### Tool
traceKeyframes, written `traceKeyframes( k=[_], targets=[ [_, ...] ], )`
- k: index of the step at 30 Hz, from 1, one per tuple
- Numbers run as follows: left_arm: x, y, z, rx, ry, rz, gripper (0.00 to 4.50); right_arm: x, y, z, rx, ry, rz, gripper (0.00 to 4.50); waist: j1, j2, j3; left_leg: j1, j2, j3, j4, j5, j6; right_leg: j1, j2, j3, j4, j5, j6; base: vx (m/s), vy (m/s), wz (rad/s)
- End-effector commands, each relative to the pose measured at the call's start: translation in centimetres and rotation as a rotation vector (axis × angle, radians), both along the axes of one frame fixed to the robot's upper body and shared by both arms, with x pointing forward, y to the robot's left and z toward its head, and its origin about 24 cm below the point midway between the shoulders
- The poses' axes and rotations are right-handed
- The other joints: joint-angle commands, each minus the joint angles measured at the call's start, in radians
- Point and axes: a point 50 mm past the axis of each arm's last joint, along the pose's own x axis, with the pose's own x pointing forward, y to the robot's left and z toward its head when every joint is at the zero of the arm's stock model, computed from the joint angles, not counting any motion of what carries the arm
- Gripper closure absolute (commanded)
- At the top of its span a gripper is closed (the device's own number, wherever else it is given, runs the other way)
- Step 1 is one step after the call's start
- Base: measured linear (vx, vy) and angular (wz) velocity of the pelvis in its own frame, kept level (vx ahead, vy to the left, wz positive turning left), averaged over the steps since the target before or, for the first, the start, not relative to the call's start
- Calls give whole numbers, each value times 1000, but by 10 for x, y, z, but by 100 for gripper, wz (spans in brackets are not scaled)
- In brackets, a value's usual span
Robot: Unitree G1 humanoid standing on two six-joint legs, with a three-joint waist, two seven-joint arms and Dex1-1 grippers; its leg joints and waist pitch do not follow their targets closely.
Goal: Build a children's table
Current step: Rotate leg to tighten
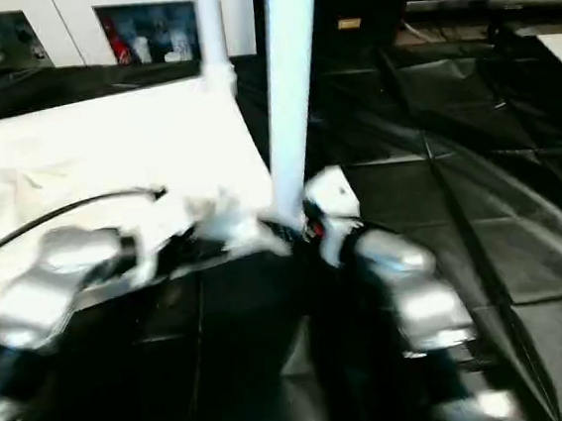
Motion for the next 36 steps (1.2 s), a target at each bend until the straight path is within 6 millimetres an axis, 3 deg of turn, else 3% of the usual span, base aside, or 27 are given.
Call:
traceKeyframes(
  k=[1,3,4,10,13,18,21,23,26,28,30,36],
  targets=[
    [0,-16,-22,28,73,57,450,-2,11,-30,-62,145,-101,185,-5,4,-39,23,52,-40,-77,-295,-10,19,-114,56,-114,-619,-100,0,0,0],
    [5,-23,-22,22,66,102,450,1,21,-30,-64,144,-144,185,-4,4,-45,19,53,-42,-83,-278,-8,26,-116,55,-117,-588,-85,0,0,0],
    [7,-26,-22,20,65,120,450,1,26,-30,-63,149,-164,185,-3,6,-44,22,55,-39,-84,-271,-6,20,-113,57,-116,-542,-87,0,0,0],
    [8,-36,-22,9,78,121,450,0,43,-25,13,147,-116,185,-2,2,-43,15,56,-39,-89,-282,6,23,-115,59,-108,-463,-103,0,0,0],
    [6,-34,-20,15,68,98,450,0,42,-18,80,121,-136,115,-2,3,-42,16,56,-39,-90,-292,10,21,-116,60,-111,-478,-100,0,0,0],
    [4,-26,-18,28,46,75,450,2,36,-7,103,63,-140,72,-4,2,-45,11,56,-39,-91,-277,16,23,-117,61,-111,-476,-93,0,0,0],
    [-1,-16,-14,22,50,53,450,-3,26,8,111,9,-32,72,-2,-1,-47,7,59,-36,-89,-239,28,28,-115,61,-104,-406,-101,0,0,0],
    [-5,-12,-12,16,51,21,450,-9,17,13,97,-5,39,72,-2,-2,-57,-4,58,-33,-80,-141,55,41,-109,57,-83,-218,-140,0,0,0],
    [-9,-6,-11,23,56,-3,450,-16,5,16,26,-16,149,72,-3,-4,-64,-11,50,-27,-65,-43,94,51,-104,58,-62,-13,-189,65,-8,-1],
    [-16,2,-9,38,35,-76,450,-26,-12,19,-76,-32,298,72,2,0,-71,-13,47,-23,-53,44,136,60,-97,58,-40,215,-225,57,-14,0],
    [-22,4,-8,21,33,-151,450,-30,-19,22,-115,-41,360,72,-1,-1,-67,-15,48,-20,-50,36,160,60,-95,57,-36,284,-238,0,0,0],
    [-41,13,-2,18,62,-332,450,-45,-30,25,-148,-15,548,72,4,2,-58,-5,58,-22,-60,-68,122,58,-100,55,-57,38,-231,0,0,0]
  ],
)
